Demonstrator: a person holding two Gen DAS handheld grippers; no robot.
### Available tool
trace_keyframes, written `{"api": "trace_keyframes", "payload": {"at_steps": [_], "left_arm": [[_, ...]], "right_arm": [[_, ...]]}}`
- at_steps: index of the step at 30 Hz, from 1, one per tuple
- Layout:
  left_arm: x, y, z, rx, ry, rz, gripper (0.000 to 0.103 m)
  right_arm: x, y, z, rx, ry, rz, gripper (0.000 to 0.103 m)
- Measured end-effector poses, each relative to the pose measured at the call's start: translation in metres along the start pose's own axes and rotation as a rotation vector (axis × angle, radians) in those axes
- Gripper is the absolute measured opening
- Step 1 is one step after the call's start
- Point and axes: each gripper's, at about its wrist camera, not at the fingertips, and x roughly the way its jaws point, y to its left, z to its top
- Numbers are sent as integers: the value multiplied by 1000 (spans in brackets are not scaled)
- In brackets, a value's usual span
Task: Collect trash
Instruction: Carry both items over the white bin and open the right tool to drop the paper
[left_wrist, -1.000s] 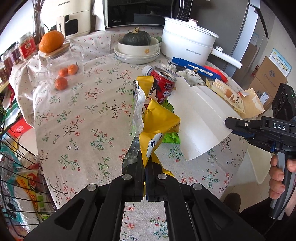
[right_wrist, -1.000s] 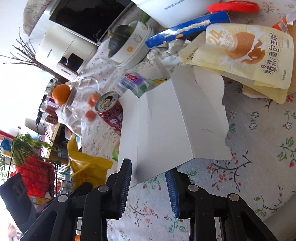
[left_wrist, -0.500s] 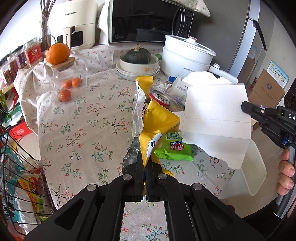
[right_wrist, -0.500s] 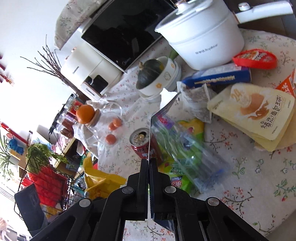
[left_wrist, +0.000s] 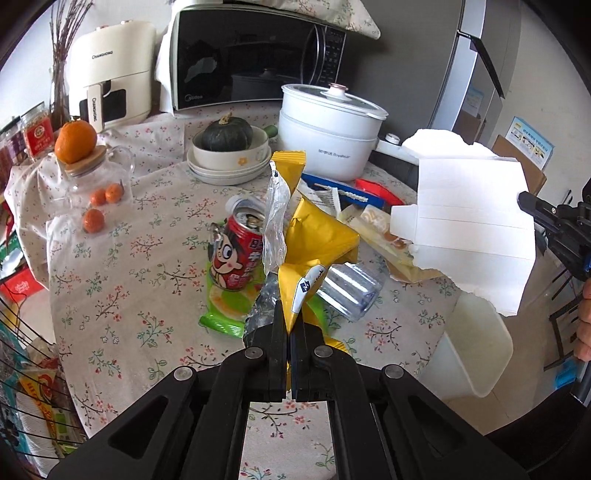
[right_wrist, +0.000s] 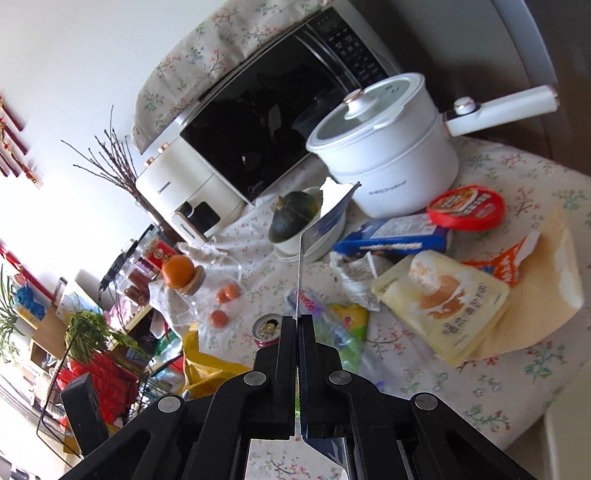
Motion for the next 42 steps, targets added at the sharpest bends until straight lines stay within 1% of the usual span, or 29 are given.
{"api": "trace_keyframes", "payload": {"at_steps": [5, 8, 12, 15, 20, 23, 30, 34, 38, 40, 41, 42], "left_arm": [[6, -38, 5, 64, 4, -65, 0], [12, -65, 6, 115, 17, -97, 0], [20, -106, 5, 179, 33, -152, 0], [28, -137, 2, 231, 48, -184, 0], [49, -181, -5, 291, 91, -221, 0], [62, -203, -9, 325, 115, -236, 0], [87, -248, -21, 388, 161, -270, 0], [101, -272, -28, 416, 181, -287, 0], [120, -293, -37, 446, 212, -292, 0], [129, -300, -42, 456, 229, -289, 0], [133, -302, -44, 458, 239, -292, 0], [137, -305, -46, 460, 247, -294, 0]], "right_arm": [[-56, -38, 7, 25, -46, -80, 0], [-87, -68, 5, 56, -63, -151, 0], [-117, -104, -1, 97, -63, -243, 0], [-130, -129, -8, 132, -43, -299, 0], [-144, -164, -22, 181, 5, -381, 0], [-145, -185, -29, 209, 57, -415, 0], [-134, -231, -50, 262, 203, -491, 0], [-125, -245, -53, 264, 259, -526, 1], [-119, -248, -54, 250, 279, -522, 4], [-120, -248, -53, 256, 278, -522, 8], [-120, -249, -52, 256, 277, -527, 17], [-123, -250, -52, 259, 273, -532, 31]]}}
